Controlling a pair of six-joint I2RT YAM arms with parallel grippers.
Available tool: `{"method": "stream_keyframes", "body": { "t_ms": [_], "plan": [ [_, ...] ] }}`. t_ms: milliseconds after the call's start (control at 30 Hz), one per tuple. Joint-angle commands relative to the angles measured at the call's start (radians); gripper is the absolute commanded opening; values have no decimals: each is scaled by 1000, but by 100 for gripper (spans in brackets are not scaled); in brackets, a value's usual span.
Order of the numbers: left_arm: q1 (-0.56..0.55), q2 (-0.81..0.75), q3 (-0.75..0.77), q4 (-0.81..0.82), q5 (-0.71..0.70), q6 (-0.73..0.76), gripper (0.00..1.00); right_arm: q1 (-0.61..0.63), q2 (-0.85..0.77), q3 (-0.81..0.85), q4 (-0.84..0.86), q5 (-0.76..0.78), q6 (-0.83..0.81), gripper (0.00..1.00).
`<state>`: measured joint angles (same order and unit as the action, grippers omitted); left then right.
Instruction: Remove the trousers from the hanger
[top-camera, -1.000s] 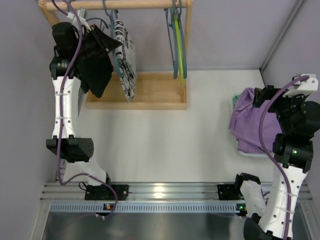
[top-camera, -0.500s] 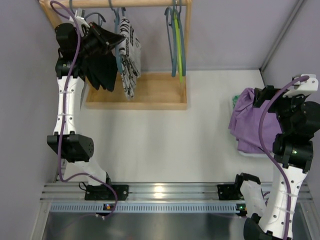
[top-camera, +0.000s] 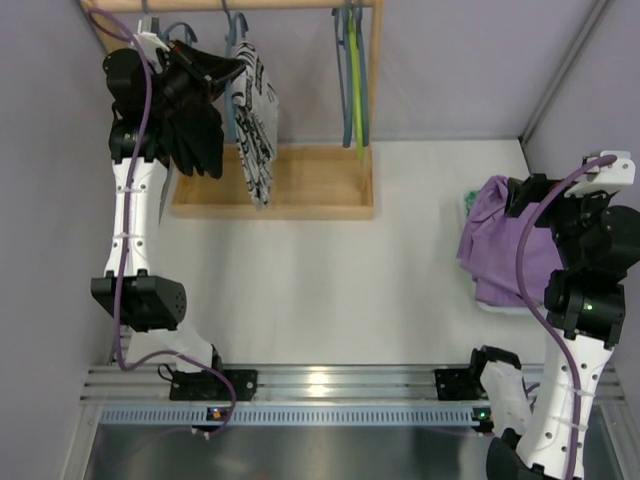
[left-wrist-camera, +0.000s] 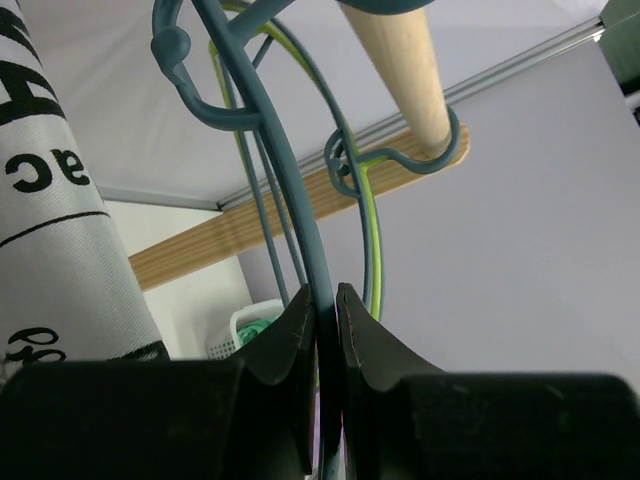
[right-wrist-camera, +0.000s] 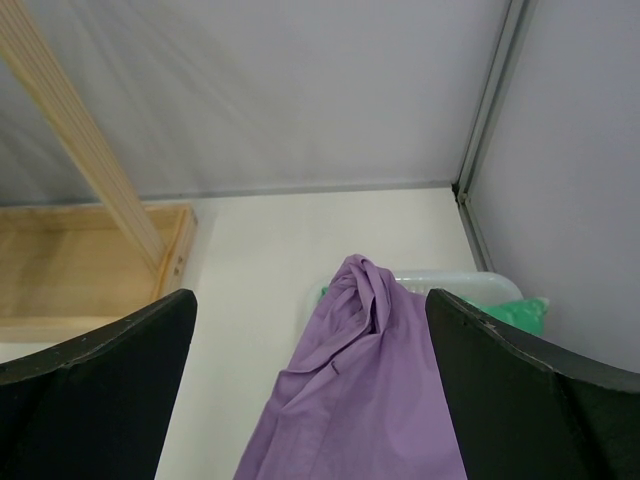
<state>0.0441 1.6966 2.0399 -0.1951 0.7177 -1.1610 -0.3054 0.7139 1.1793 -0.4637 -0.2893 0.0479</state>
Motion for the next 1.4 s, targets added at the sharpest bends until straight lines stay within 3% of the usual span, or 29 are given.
{"method": "stream_keyframes", "body": {
  "t_ms": [0, 333, 500, 767, 1133, 1300, 1367],
  "plan": [
    [-3, -161, -13, 368, -23, -12, 0, -17, -8, 2, 28, -16, 0, 99],
    [-4, -218, -61, 425, -43, -83, 0, -15, -14, 0, 28, -21, -3, 99],
    [-4, -285, -154, 427, -29, -97, 0, -17, -16, -3, 39, -39, -6, 99],
    [-3, -422, -415, 448, -18, -109, 0, -15, 56, 52, 134, -221, 1, 99],
    [-9, -554, -587, 474, 15, -147, 0, -12, 131, 112, 309, -375, 113, 99],
    [-9, -618, -612, 474, 28, -111, 0, 60, 193, 170, 338, -341, 138, 99],
    [-9, -647, -632, 474, 26, -117, 0, 146, 220, 206, 333, -271, 104, 99]
  ]
}}
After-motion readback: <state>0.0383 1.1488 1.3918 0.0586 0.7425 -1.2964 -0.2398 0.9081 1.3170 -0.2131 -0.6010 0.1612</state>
